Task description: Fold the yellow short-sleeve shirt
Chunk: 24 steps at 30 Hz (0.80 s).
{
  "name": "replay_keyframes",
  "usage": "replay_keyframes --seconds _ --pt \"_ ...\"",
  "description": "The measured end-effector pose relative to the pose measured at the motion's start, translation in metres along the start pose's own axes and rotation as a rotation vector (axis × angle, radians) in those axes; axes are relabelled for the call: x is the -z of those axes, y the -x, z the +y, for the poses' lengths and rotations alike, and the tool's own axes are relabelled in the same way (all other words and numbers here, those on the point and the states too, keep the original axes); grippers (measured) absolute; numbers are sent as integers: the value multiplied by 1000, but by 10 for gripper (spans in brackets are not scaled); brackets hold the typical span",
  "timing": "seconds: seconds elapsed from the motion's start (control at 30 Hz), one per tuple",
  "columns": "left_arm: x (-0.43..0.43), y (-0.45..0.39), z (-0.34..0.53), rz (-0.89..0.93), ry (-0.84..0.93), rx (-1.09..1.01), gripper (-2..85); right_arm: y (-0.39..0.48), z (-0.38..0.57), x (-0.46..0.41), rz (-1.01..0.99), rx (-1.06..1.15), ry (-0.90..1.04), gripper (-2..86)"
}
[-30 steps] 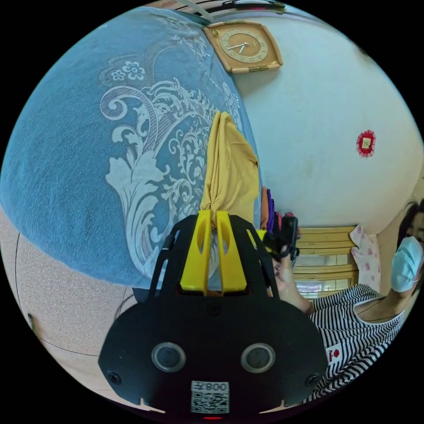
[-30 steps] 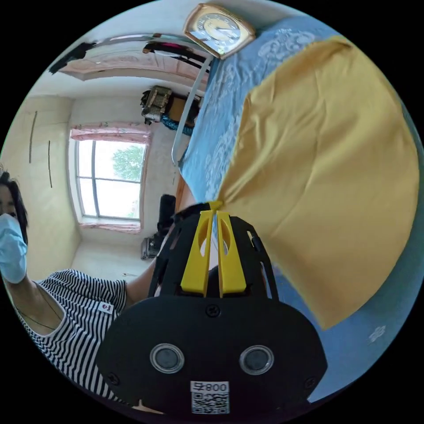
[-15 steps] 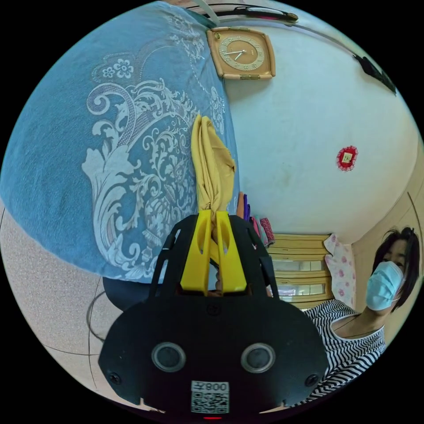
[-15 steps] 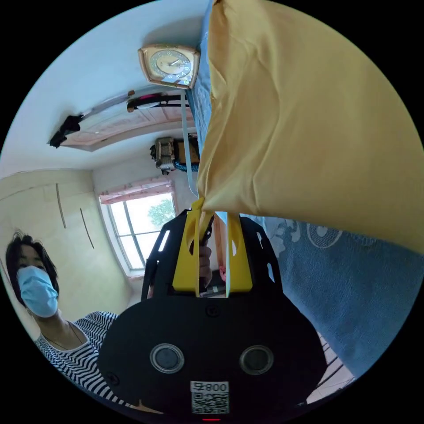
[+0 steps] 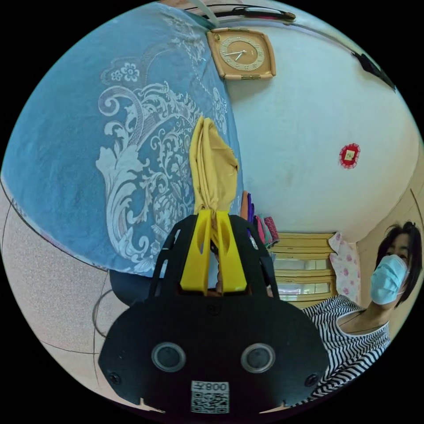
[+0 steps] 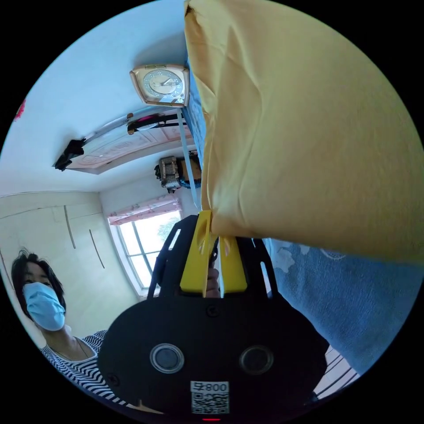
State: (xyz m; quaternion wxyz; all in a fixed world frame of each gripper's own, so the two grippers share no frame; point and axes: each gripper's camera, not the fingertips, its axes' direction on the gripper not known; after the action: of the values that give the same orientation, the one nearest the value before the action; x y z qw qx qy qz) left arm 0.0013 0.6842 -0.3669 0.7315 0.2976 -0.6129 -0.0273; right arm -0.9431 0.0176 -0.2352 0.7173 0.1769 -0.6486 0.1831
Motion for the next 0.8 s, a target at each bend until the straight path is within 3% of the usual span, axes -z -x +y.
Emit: replay_keyframes --seconds 0.13,0.47,0.8 --pt "34 -13 -51 -52 -40 -47 44 -27 17 6 21 7 12 -2" --pt "16 -63 -269 -194 141 -161 103 -90 48 18 63 41 43 -4" --pt "36 -116 -424 -219 184 -146 77 -184 69 38 53 39 64 -5"
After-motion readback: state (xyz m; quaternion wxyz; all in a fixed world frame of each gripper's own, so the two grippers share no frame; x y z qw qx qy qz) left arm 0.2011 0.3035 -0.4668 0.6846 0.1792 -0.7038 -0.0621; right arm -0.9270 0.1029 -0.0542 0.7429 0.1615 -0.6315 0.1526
